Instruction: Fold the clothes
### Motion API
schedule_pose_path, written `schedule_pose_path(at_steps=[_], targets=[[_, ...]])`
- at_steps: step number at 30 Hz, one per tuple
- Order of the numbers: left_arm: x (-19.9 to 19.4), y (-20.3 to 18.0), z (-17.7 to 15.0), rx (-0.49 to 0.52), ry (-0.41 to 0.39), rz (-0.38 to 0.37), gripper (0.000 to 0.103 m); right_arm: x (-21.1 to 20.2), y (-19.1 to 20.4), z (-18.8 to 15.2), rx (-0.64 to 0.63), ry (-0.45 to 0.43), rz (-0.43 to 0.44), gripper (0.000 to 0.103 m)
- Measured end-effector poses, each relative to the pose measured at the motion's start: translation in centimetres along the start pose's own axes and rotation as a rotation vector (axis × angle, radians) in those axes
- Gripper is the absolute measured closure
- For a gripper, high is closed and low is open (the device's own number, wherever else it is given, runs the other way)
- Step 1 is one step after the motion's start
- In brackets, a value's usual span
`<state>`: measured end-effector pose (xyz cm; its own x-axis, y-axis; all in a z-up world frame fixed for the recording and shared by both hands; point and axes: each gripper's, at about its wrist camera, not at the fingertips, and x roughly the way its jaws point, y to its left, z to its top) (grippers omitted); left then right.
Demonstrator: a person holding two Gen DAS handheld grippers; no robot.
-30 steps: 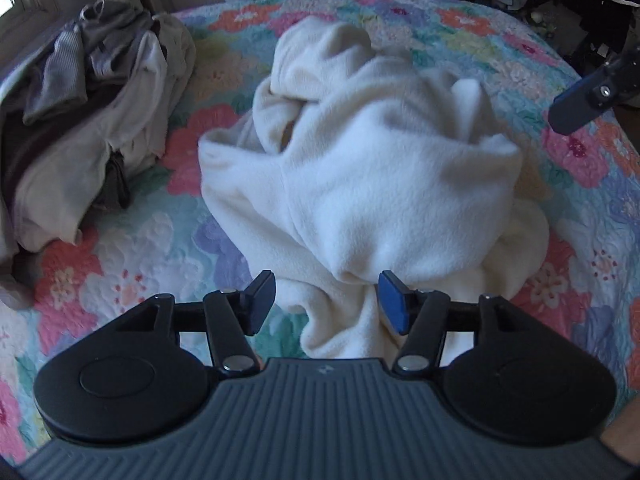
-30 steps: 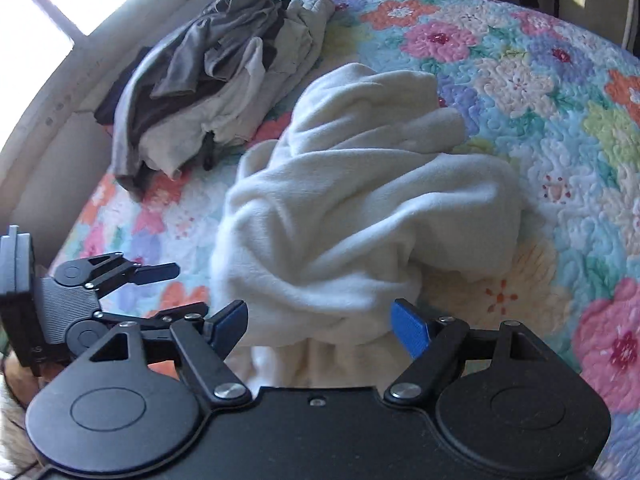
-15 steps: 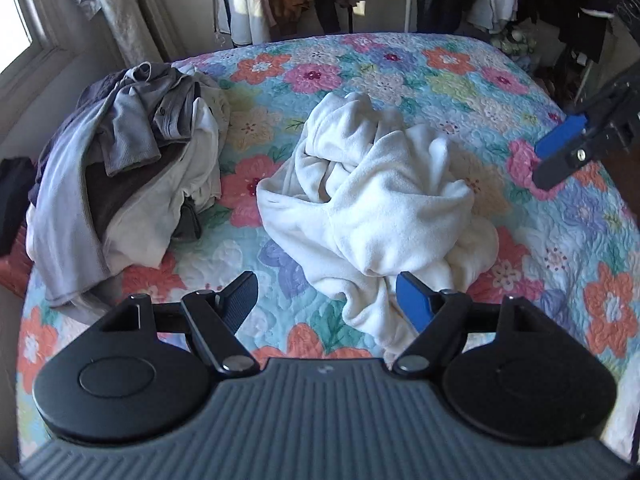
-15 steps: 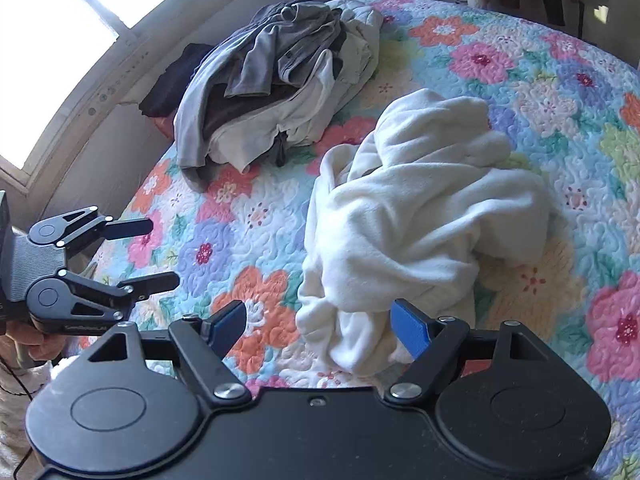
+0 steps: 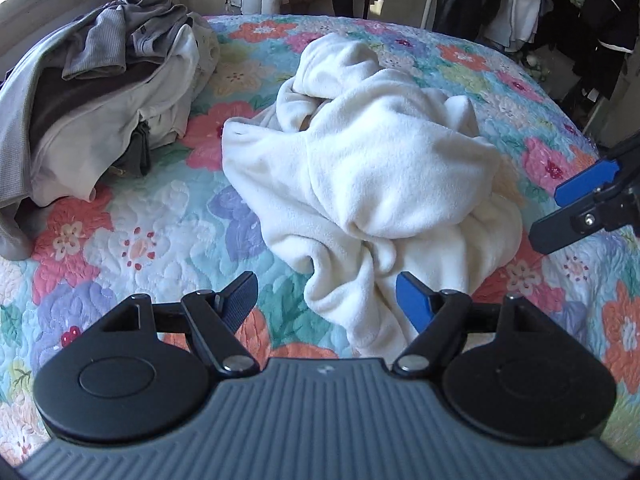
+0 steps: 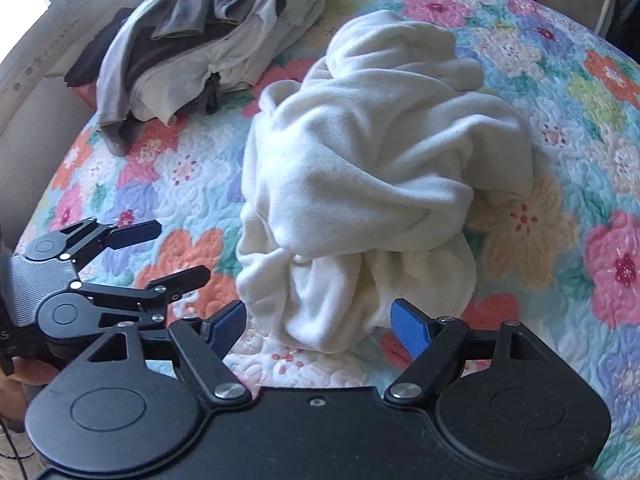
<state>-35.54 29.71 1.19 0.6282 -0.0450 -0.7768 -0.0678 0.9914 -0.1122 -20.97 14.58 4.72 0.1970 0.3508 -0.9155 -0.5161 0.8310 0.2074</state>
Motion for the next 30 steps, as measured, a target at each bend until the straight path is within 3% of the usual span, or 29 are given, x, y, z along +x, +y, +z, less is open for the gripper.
schedule_pose_path(at_steps=[5,9,14,18,20,22,24,26,30], targets=[[0.1,-1.5,1.0,0.034,-0.106,-0.016,0.027,0.8,-2.1,-0.6,0.067,-0.076,-0.023,0.019],[1.5,-1.8,0.7,0.061,-0.161,-0.038,0.027,3.2,-5.1,0.1,0.257,-0.162,0.1,0.019],[3.9,0.0,1.2,-0.04,-0.137,-0.056,0.027,5.3,-8.0,-0.5,0.456,-0.217,0.236,0.019],[5.8,1.6,2.2,-0.148,-0.107,-0.096,0.027,5.7,-8.9,0.5,0.472,-0.274,0.24,0.019],[6.9,2.4,2.6,-0.187,-0.092,-0.132,0.025,6.3,-8.6,1.4,0.429,-0.266,0.202,0.019],[7.8,3.1,2.6,-0.2,-0.086,-0.145,0.019,6.9,-8.0,2.0,0.371,-0.261,0.159,0.027],[8.5,4.0,2.4,-0.209,-0.085,-0.141,0.018,7.3,-7.3,2.4,0.302,-0.27,0.114,0.05],[9.2,5.1,2.3,-0.219,-0.083,-0.142,0.018,7.6,-6.6,2.5,0.227,-0.281,0.057,0.063],[10.4,8.4,2.5,-0.249,-0.078,-0.161,0.018,7.8,-5.7,2.5,0.097,-0.317,-0.058,0.076]])
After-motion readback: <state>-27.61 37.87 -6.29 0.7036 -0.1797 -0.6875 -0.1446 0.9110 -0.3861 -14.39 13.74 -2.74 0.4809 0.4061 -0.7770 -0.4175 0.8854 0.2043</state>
